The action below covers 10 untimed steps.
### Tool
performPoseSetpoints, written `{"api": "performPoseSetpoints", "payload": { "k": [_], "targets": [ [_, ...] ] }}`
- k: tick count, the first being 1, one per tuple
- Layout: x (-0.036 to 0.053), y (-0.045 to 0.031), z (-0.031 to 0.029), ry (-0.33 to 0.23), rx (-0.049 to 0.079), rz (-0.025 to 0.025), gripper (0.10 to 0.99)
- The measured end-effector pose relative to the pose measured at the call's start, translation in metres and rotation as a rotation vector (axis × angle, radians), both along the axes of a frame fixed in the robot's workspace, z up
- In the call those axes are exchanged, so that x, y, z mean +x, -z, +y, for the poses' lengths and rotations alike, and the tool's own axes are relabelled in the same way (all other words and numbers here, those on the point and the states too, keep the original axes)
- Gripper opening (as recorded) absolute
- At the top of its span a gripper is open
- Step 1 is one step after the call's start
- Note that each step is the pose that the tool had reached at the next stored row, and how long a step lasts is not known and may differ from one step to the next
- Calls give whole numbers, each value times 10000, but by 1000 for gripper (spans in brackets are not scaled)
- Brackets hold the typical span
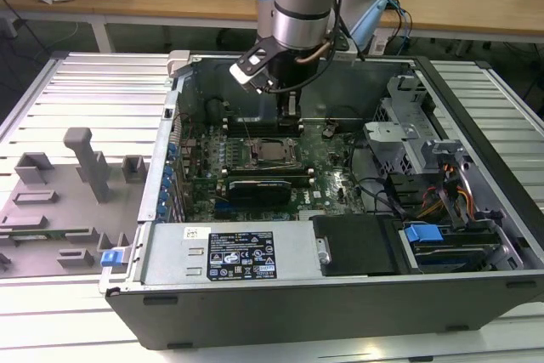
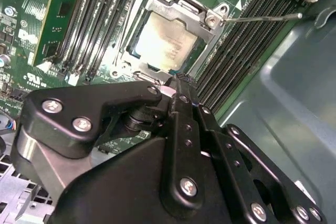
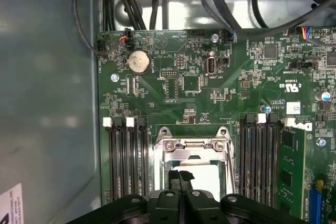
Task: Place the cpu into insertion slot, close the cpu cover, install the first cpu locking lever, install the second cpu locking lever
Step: 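Close the cpu cover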
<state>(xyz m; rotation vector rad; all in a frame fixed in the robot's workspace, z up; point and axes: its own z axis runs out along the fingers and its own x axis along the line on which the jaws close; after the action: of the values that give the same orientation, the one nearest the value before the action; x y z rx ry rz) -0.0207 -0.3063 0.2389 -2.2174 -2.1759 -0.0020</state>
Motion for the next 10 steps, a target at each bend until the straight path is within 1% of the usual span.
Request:
{"api": "performPoseSetpoints", "payload": {
  "k": [1, 3, 7, 10],
  "targets": [
    [-11, 4, -1, -72, -29, -72, 106],
    [-11, 15, -2, -447, -48, -137, 106],
    [-12, 23, -6, -946, -50, -141, 106],
    [-11, 28, -6, -1481, -65, -140, 106]
  ]
}}
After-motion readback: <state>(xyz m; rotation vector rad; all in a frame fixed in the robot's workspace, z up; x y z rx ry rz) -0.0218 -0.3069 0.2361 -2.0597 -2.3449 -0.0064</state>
